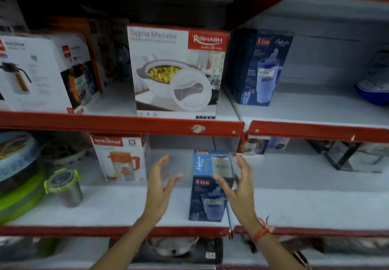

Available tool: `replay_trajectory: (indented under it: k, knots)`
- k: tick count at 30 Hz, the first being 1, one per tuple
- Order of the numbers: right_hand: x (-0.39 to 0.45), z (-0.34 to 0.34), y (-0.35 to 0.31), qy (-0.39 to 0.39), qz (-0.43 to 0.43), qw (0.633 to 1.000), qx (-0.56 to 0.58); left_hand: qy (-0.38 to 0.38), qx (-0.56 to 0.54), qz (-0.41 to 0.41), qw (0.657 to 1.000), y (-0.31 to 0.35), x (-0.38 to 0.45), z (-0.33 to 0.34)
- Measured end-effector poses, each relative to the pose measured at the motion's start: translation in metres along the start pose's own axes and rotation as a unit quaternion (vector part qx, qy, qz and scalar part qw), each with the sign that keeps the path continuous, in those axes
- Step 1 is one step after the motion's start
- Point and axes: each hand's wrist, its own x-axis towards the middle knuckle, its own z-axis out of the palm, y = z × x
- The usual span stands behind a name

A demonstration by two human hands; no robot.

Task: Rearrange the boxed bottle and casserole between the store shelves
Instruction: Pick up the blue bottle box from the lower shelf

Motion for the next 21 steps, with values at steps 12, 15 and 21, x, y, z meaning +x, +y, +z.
replay_trajectory:
  k: [12, 15, 21]
  knots:
    - [-0.012, -0.018, 0.004, -0.128, 0.127, 0.984, -0.011, -0.156, 0.012, -0.142, 0.977, 0.01, -0.013, 0.021]
    - [-0.016, -0.031, -0.034, -0.156, 0.121, 0.98, 0.024, -0.152, -0.002, -0.142, 0.978, 0.037, -0.02, 0.003]
    - [-0.009, -0.059, -0.124, -0.186, 0.062, 0.978, 0.064, -0.134, -0.028, -0.094, 0.986, 0.117, -0.021, -0.029]
